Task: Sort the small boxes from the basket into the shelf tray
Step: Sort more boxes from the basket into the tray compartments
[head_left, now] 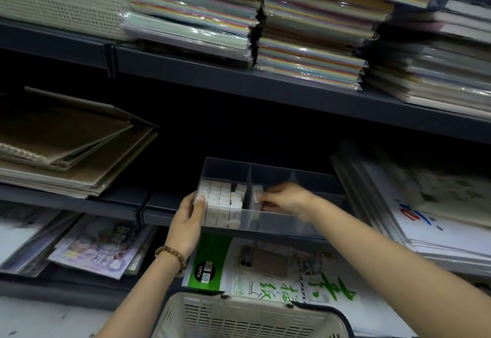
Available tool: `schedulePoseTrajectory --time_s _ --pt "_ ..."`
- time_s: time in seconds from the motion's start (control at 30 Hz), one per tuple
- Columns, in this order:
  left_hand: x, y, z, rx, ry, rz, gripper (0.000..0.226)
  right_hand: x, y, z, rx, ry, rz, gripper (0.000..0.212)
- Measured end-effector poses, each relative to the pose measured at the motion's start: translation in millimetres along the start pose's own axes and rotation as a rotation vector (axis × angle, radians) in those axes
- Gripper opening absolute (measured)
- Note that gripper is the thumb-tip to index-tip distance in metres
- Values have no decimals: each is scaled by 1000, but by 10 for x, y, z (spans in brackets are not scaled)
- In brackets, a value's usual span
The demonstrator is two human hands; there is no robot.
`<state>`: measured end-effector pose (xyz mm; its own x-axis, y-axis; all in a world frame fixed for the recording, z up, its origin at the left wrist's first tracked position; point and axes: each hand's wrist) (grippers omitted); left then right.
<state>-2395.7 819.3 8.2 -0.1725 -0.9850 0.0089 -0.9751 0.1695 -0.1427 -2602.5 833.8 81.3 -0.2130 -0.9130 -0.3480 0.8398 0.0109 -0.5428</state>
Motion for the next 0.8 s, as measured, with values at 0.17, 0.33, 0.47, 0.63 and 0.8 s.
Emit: schedulePoseTrajectory --time_s 0.17,0.33,0.47,0.63,0.8 --pt "1 7 -4 -24 -18 -5 46 87 -116 30 147 196 227 45" --pt "-12 20 7 -25 -16 -2 47 145 -86 63 388 274 231 40" --pt "-9 22 17 -24 -13 -10 48 156 -49 77 452 270 239 36" --pt "-10 26 8 -12 -6 -14 49 108 -28 77 285 212 212 41" --pt "-64 -35 -32 6 28 3 47 -187 -107 47 -14 -33 67 53"
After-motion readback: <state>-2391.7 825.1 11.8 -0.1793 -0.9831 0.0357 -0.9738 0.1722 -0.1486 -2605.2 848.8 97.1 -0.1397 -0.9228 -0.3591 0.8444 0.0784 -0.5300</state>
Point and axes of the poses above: each hand's wrist, its own x-axis towards the middle knuckle, its own y-axis out of the palm, z = x × y, and after that the axes turned 3 degrees about z, right-handed
